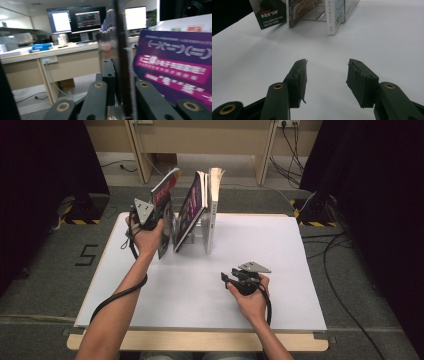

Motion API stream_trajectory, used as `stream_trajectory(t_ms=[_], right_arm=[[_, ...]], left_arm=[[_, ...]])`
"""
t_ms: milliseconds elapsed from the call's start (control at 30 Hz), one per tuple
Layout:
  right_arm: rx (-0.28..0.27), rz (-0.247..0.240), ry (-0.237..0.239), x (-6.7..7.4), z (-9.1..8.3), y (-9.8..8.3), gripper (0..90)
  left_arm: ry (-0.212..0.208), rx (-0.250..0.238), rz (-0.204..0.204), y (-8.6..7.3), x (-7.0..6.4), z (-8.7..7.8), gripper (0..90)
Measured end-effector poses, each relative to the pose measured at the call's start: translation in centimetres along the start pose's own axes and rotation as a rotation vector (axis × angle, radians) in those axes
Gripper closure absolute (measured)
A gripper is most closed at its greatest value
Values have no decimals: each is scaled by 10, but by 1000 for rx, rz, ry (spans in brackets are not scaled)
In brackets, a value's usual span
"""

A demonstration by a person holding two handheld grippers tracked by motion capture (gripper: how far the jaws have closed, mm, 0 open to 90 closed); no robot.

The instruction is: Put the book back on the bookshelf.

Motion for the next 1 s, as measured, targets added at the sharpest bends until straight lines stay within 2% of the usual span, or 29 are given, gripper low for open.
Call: stream_trajectory(t_ms=[200, 267, 367, 400, 533, 633, 833, 900, 1000], right_arm=[[0, 4, 0, -1, 0, 0, 500], [0, 2, 1, -1, 0, 0, 499], [-1, -4, 2, 0, 1, 1, 500], [-1, -4, 2, 0, 1, 1, 500], [3, 1, 1, 1, 1, 0, 500], [1, -4, 0, 1, 1, 0, 499], [-1, -6, -2, 0, 0, 1, 499], [-2, -3, -5, -1, 0, 1, 499], [-2, -5, -7, -2, 0, 1, 499]], left_arm=[[-38, 28, -58, -4, 4, -1, 762], [-61, 43, -73, -4, 4, -1, 709], [-101, 64, -69, -6, -1, -2, 629], [-103, 66, -59, -6, -2, -2, 600], [-115, 69, -77, -5, -5, -5, 496], [-135, 76, -67, -5, -9, -6, 431], [-163, 74, -64, -6, -11, -13, 368], [-173, 71, -74, -5, -12, -15, 351], [-186, 66, -64, -4, -12, -20, 316]])
Point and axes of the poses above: each handheld gripper's, and its own axes: z roughly forward along the jaws, y roughly out of its top, x roughly to its left, the point moved 10 cm from there along z, roughly forward along the jaws, and after that the axes turned 4 degrees about x, right-handed, at the moved point
